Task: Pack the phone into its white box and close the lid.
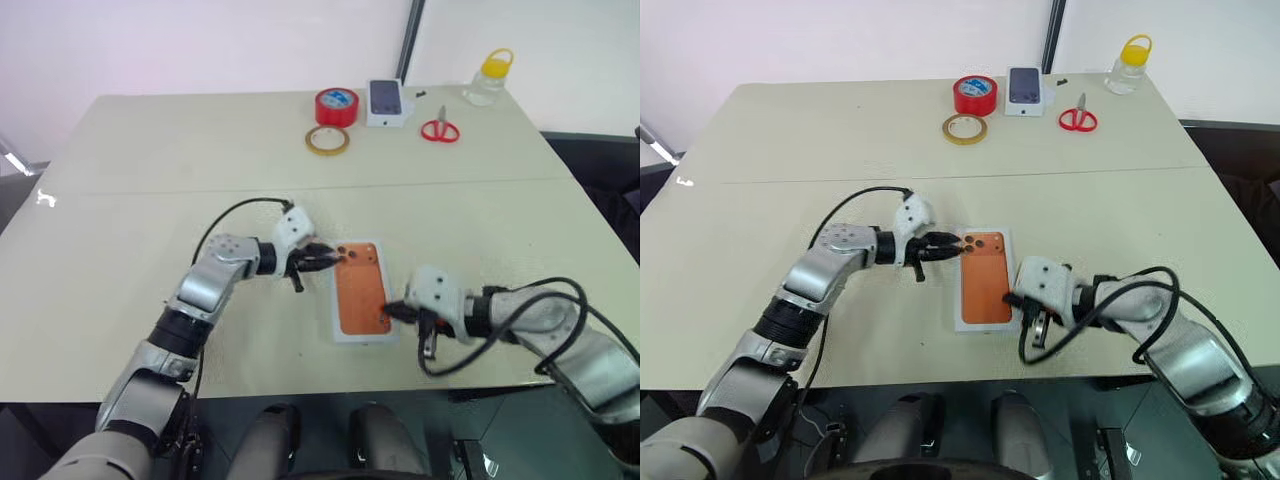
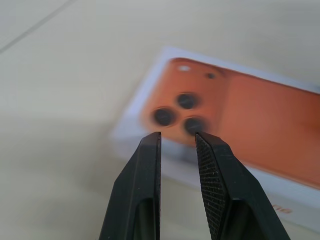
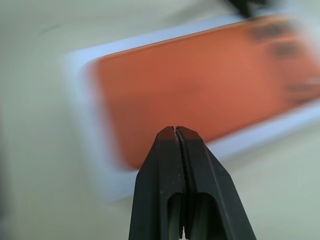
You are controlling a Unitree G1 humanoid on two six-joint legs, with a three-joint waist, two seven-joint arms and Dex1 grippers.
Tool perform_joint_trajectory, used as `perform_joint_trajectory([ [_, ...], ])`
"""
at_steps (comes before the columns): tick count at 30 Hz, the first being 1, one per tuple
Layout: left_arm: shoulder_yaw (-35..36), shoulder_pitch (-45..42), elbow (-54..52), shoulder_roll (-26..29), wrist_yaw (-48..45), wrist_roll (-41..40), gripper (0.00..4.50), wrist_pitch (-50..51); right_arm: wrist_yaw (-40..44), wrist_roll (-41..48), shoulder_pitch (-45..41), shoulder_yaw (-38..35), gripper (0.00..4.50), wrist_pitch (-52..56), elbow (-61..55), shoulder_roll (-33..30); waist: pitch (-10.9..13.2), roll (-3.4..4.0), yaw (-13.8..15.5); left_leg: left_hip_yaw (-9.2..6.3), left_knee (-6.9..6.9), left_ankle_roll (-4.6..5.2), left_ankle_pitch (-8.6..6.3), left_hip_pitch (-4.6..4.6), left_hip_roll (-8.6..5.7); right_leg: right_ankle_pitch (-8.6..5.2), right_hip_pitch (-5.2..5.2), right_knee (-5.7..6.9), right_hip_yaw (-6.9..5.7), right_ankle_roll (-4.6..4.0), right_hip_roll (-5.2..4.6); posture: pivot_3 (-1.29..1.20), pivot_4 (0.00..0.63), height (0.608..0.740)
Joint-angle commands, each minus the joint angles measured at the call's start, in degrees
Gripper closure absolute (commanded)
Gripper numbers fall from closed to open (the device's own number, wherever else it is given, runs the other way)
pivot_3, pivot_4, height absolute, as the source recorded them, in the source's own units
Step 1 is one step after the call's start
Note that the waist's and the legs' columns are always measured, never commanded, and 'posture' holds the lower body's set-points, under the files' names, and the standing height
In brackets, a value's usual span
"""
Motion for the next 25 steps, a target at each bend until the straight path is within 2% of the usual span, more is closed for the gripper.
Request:
perform_joint_trajectory([
  [1,9.2,1.1,-6.0,2.9,3.5,-3.9,3.38,1.9,-4.1,-0.1,-3.9,-5.9,4.45,-2.0,6.0,2.7,0.0,-0.01,0.0,0.0,0.01,-0.02,0.01,-0.03,0.0,0.0,-0.02,0.0,0.0,0.0,0.0,0.0,0.15,0.74],
  [6,16.0,7.6,-11.5,8.1,6.8,-4.6,3.38,3.1,-5.9,-0.7,-8.1,-9.0,4.45,-6.3,17.2,5.1,0.0,0.03,0.2,0.02,-0.04,-0.03,0.02,-0.04,-0.02,0.0,-0.06,-0.01,0.02,0.0,-0.02,0.0,0.15,0.74],
  [12,22.3,16.7,-15.4,10.9,11.3,-4.9,3.38,3.5,-4.9,0.1,-12.9,-10.2,4.45,-10.3,27.0,7.1,0.0,0.03,0.0,0.06,-0.06,-0.03,0.02,-0.04,-0.02,0.0,-0.08,-0.01,0.07,-0.01,-0.03,0.0,0.15,0.74],
  [19,23.9,22.8,-19.3,9.7,14.4,-5.9,3.38,2.9,-2.3,0.5,-14.0,-10.2,4.45,-13.5,32.5,7.4,0.0,0.04,0.2,0.06,-0.08,-0.03,0.02,-0.05,-0.02,0.01,-0.08,-0.03,0.06,-0.01,-0.04,0.0,0.15,0.74],
  [25,23.8,23.9,-20.7,9.0,16.3,-6.4,3.38,3.2,-1.1,0.2,-14.4,-9.0,4.45,-13.4,32.6,7.9,0.0,0.04,0.0,0.06,-0.09,-0.03,0.01,-0.05,-0.01,0.01,-0.1,-0.01,0.06,-0.01,-0.02,0.0,0.15,0.74],
])
